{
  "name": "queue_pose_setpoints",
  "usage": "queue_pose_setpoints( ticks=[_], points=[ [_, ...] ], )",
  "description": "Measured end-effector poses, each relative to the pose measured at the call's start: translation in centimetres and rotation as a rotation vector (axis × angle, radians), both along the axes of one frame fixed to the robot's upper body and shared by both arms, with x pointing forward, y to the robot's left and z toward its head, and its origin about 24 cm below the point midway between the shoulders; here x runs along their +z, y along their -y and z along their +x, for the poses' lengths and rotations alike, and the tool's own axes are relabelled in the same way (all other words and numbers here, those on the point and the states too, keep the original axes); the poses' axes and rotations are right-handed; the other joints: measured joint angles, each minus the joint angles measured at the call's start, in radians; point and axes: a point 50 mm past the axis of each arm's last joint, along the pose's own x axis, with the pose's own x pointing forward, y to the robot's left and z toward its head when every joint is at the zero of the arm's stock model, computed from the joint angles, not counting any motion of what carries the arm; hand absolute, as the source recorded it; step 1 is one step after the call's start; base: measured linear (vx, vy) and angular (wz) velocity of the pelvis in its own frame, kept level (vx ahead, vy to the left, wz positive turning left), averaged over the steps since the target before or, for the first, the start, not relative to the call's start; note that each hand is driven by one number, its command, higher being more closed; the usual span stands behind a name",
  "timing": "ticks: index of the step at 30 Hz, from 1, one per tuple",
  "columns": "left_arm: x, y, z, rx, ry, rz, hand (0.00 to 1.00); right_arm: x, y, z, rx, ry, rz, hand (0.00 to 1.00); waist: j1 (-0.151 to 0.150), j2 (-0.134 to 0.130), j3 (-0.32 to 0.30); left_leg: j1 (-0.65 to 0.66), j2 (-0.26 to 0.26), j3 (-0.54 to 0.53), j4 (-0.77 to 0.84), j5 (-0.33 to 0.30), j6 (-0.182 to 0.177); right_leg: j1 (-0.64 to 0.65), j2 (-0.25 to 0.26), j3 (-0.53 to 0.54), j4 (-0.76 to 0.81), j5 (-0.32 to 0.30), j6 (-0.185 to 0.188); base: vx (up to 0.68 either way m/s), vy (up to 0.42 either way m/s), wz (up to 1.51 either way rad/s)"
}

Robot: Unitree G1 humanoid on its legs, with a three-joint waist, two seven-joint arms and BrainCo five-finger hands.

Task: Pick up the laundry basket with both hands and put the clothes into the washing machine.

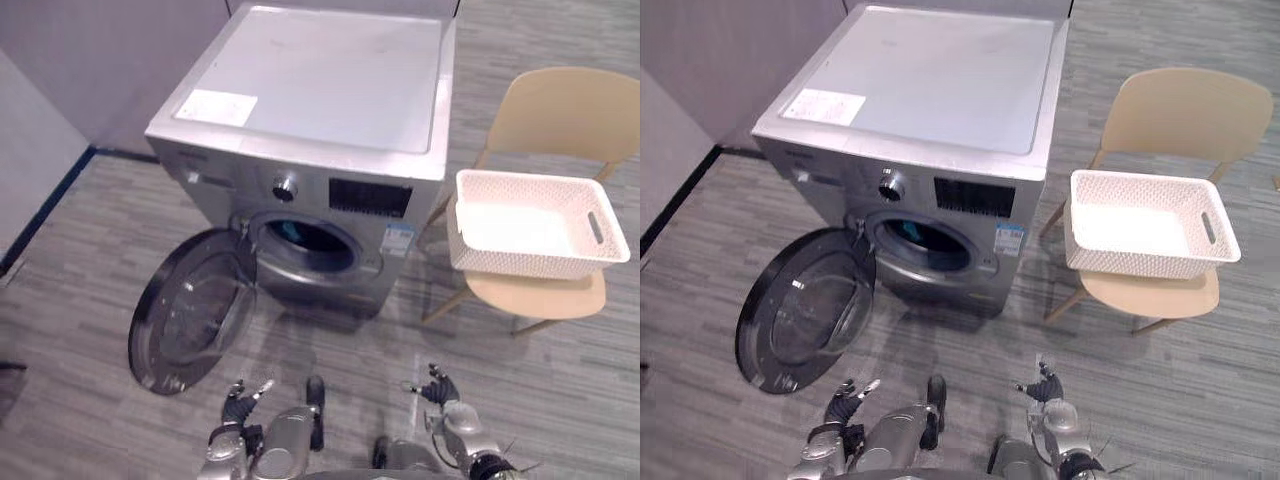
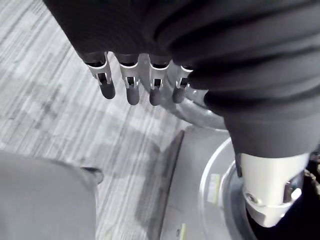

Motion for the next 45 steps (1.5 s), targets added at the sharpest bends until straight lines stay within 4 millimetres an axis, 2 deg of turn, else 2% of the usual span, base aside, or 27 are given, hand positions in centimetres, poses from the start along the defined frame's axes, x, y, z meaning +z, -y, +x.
queue_pose_setpoints(
  ticks=[1, 2, 3, 4, 5, 6, 7, 8, 9, 10, 13, 15, 18, 20, 21, 23, 24, 26, 27, 29, 31, 32, 34, 37, 39, 43, 45],
  points=[
    [0.0, 0.0, 0.0, -0.001, -0.001, 0.002, 0.0, -0.1, 0.2, -0.3, -0.017, -0.004, 0.002, 0.0, -0.002, 0.0, 0.0, 0.011, 0.003, 0.003, -0.043, -0.042, -0.053, -0.001, -0.002, -0.031, -0.019, 0.022, -0.016, -0.33, -0.075, 0.56],
    [0.0, 0.0, 0.1, -0.003, 0.002, 0.001, 0.0, -0.1, 0.4, -0.5, -0.025, -0.007, 0.001, 0.0, -0.004, -0.011, 0.0, 0.006, 0.0, 0.015, -0.043, -0.049, -0.063, -0.002, -0.013, -0.043, -0.034, 0.031, -0.022, -0.3, -0.033, 0.47],
    [0.3, -0.1, 0.4, -0.007, 0.018, 0.007, 0.0, -0.2, 0.6, -0.6, -0.043, -0.007, 0.002, 0.0, -0.003, -0.025, 0.008, -0.002, -0.005, 0.037, -0.003, -0.048, -0.048, -0.012, -0.034, -0.05, -0.037, 0.037, -0.036, -0.26, 0.01, 0.3],
    [0.4, -0.3, 0.7, -0.009, 0.026, 0.012, 0.0, -0.2, 1.1, -0.9, -0.06, -0.012, -0.005, 0.0, -0.002, -0.036, 0.003, -0.015, -0.009, 0.047, 0.092, -0.067, -0.019, -0.03, -0.065, -0.064, -0.041, 0.055, -0.036, -0.26, 0.023, 0.28],
    [0.4, -0.2, 0.6, -0.008, 0.024, 0.014, 0.0, -0.3, 1.6, -1.2, -0.064, -0.021, -0.015, 0.0, -0.006, -0.039, 0.003, -0.009, -0.004, 0.042, 0.183, -0.089, -0.001, -0.036, -0.087, -0.068, -0.044, 0.07, -0.028, -0.19, 0.051, 0.25],
    [0.3, 0.0, 0.6, -0.012, 0.022, 0.014, 0.0, -0.3, 1.8, -1.5, -0.065, -0.028, -0.02, 0.0, -0.009, -0.039, 0.003, 0.003, 0.002, 0.033, 0.211, -0.094, 0.006, -0.039, -0.096, -0.069, -0.05, 0.078, -0.023, -0.13, 0.107, 0.24],
    [0.4, 0.4, 0.5, -0.022, 0.026, 0.009, 0.0, -0.4, 2.4, -2.1, -0.07, -0.043, -0.035, 0.0, -0.015, -0.022, -0.005, 0.049, 0.019, 0.02, 0.218, -0.103, 0.001, -0.042, -0.102, -0.07, -0.059, 0.09, -0.01, -0.08, 0.159, 0.28],
    [0.8, 0.7, 0.9, -0.031, 0.057, 0.004, 0.0, -0.5, 2.7, -2.6, -0.077, -0.053, -0.043, 0.0, -0.034, -0.001, -0.017, 0.117, 0.035, -0.008, 0.123, -0.125, -0.022, -0.042, -0.1, -0.082, -0.069, 0.104, 0.012, -0.05, 0.161, 0.3],
    [1.1, 0.8, 1.2, -0.04, 0.079, 0.004, 0.0, -0.6, 2.8, -2.8, -0.083, -0.057, -0.043, 0.0, -0.041, 0.007, -0.022, 0.139, 0.037, -0.023, 0.074, -0.124, -0.022, -0.043, -0.099, -0.09, -0.071, 0.108, 0.018, -0.02, 0.181, 0.45],
    [2.1, 1.0, 2.5, -0.066, 0.143, 0.011, 0.0, -0.7, 3.1, -3.3, -0.11, -0.065, -0.042, 0.0, -0.056, 0.028, -0.035, 0.168, 0.041, -0.036, -0.001, -0.123, -0.021, -0.041, -0.099, -0.114, -0.08, 0.12, 0.033, -0.01, 0.161, 0.4],
    [5.4, 0.9, 5.8, -0.127, 0.331, 0.053, 0.0, -1.5, 1.5, -4.4, -0.124, -0.092, 0.007, 0.0, -0.056, -0.013, -0.045, 0.174, 0.006, -0.061, -0.024, -0.105, -0.018, 0.01, -0.119, -0.146, -0.161, 0.177, 0.067, 0.0, 0.162, 0.34],
    [6.9, 0.5, 6.9, -0.133, 0.405, 0.08, 0.0, -1.7, 1.2, -5.0, -0.127, -0.103, 0.016, 0.0, -0.056, -0.021, -0.051, 0.188, -0.014, -0.062, -0.027, -0.103, -0.011, 0.038, -0.133, -0.151, -0.187, 0.193, 0.078, 0.01, 0.126, 0.17],
    [9.7, -1.5, 8.7, -0.115, 0.535, 0.185, 0.0, -1.6, 1.1, -5.0, -0.113, -0.097, 0.008, 0.0, -0.059, -0.018, -0.058, 0.205, -0.035, -0.056, -0.057, -0.097, 0.003, 0.052, -0.14, -0.146, -0.227, 0.218, 0.093, -0.01, 0.093, -0.04],
    [12.4, -4.8, 10.0, -0.04, 0.631, 0.314, 0.0, -1.5, 1.1, -4.9, -0.108, -0.092, 0.005, 0.0, -0.059, -0.02, -0.06, 0.207, -0.038, -0.043, -0.08, -0.086, 0.018, 0.053, -0.136, -0.141, -0.265, 0.245, 0.093, -0.01, 0.05, -0.15],
    [12.9, -5.3, 10.1, -0.025, 0.643, 0.335, 0.0, -1.5, 1.1, -4.9, -0.107, -0.09, 0.005, 0.0, -0.059, -0.021, -0.06, 0.207, -0.038, -0.041, -0.082, -0.086, 0.019, 0.052, -0.136, -0.14, -0.271, 0.249, 0.095, 0.0, 0.021, -0.2],
    [14.7, -8.4, 10.5, 0.041, 0.679, 0.448, 0.0, -1.4, 1.2, -4.9, -0.103, -0.088, 0.0, 0.0, -0.058, -0.025, -0.063, 0.21, -0.038, -0.024, -0.094, -0.085, 0.019, 0.052, -0.131, -0.119, -0.302, 0.268, 0.095, 0.03, 0.007, -0.23],
    [15.3, -9.3, 10.6, 0.055, 0.686, 0.49, 0.0, -1.4, 1.2, -4.9, -0.1, -0.087, -0.001, 0.0, -0.058, -0.026, -0.063, 0.21, -0.038, -0.017, -0.095, -0.085, 0.019, 0.051, -0.13, -0.117, -0.308, 0.271, 0.095, 0.04, -0.002, -0.25],
    [17.0, -12.3, 10.9, 0.099, 0.692, 0.612, 0.0, -1.4, 1.3, -4.9, -0.098, -0.087, -0.003, 0.0, -0.056, -0.035, -0.064, 0.209, -0.037, 0.001, -0.096, -0.086, 0.02, 0.048, -0.126, -0.09, -0.328, 0.284, 0.095, 0.05, -0.008, -0.25],
    [17.3, -12.9, 11.0, 0.11, 0.688, 0.63, 0.0, -1.4, 1.3, -4.8, -0.097, -0.085, -0.004, 0.0, -0.056, -0.037, -0.063, 0.208, -0.037, 0.005, -0.097, -0.086, 0.02, 0.047, -0.125, -0.088, -0.334, 0.287, 0.094, 0.05, -0.011, -0.26],
    [18.9, -15.7, 11.7, 0.163, 0.673, 0.706, 0.0, -1.0, 1.5, -4.1, -0.09, -0.06, -0.009, 0.0, -0.055, -0.054, -0.058, 0.172, -0.033, 0.024, -0.092, -0.086, 0.021, 0.004, -0.117, -0.065, -0.339, 0.301, 0.088, 0.02, -0.008, -0.25],
    [19.7, -17.2, 12.1, 0.19, 0.652, 0.739, 0.0, -0.7, 1.4, -3.3, -0.083, -0.038, -0.009, 0.0, -0.056, -0.074, -0.045, 0.136, -0.025, 0.031, -0.077, -0.086, 0.021, -0.027, -0.111, -0.058, -0.345, 0.317, 0.078, -0.01, -0.014, -0.16],
    [20.0, -17.6, 12.4, 0.199, 0.638, 0.745, 0.0, -0.6, 1.4, -3.1, -0.08, -0.031, -0.009, 0.0, -0.055, -0.083, -0.037, 0.124, -0.022, 0.035, -0.068, -0.087, 0.022, -0.038, -0.108, -0.052, -0.346, 0.322, 0.076, -0.03, -0.019, -0.18],
    [20.8, -19.0, 13.1, 0.228, 0.603, 0.766, 0.0, 0.0, 1.2, -1.7, -0.059, 0.01, -0.01, 0.0, -0.053, -0.119, 0.01, 0.079, -0.01, 0.054, -0.013, -0.105, 0.035, -0.069, -0.097, -0.029, -0.345, 0.344, 0.064, -0.06, 0.001, -0.28],
    [22.2, -19.7, 14.5, 0.247, 0.594, 0.774, 0.0, 1.3, 1.2, 0.4, -0.031, 0.101, -0.022, 0.0, -0.052, -0.148, 0.057, -0.024, 0.013, 0.075, 0.07, -0.132, 0.034, -0.149, -0.087, 0.002, -0.342, 0.376, 0.053, -0.15, 0.003, -0.26],
    [23.0, -19.5, 15.6, 0.219, 0.593, 0.783, 0.0, 2.1, 0.5, 1.7, 0.014, 0.162, -0.013, 0.0, -0.05, -0.155, 0.098, -0.08, 0.037, 0.081, 0.137, -0.157, 0.032, -0.183, -0.069, 0.027, -0.342, 0.409, 0.041, -0.16, 0.016, -0.31],
    [23.9, -18.5, 17.2, 0.162, 0.613, 0.77, 0.0, 2.5, -1.0, 2.5, 0.073, 0.189, 0.007, 0.0, -0.05, -0.17, 0.125, -0.15, 0.077, 0.088, 0.218, -0.196, 0.01, -0.222, -0.043, 0.055, -0.342, 0.428, 0.031, -0.13, -0.023, -0.24],
    [24.2, -18.2, 17.5, 0.186, 0.634, 0.754, 0.0, 2.6, -1.3, 2.9, 0.085, 0.198, 0.009, 0.0, -0.05, -0.174, 0.13, -0.178, 0.094, 0.091, 0.243, -0.205, 0.007, -0.241, -0.03, 0.075, -0.344, 0.428, 0.031, -0.1, -0.05, -0.18]
  ],
)
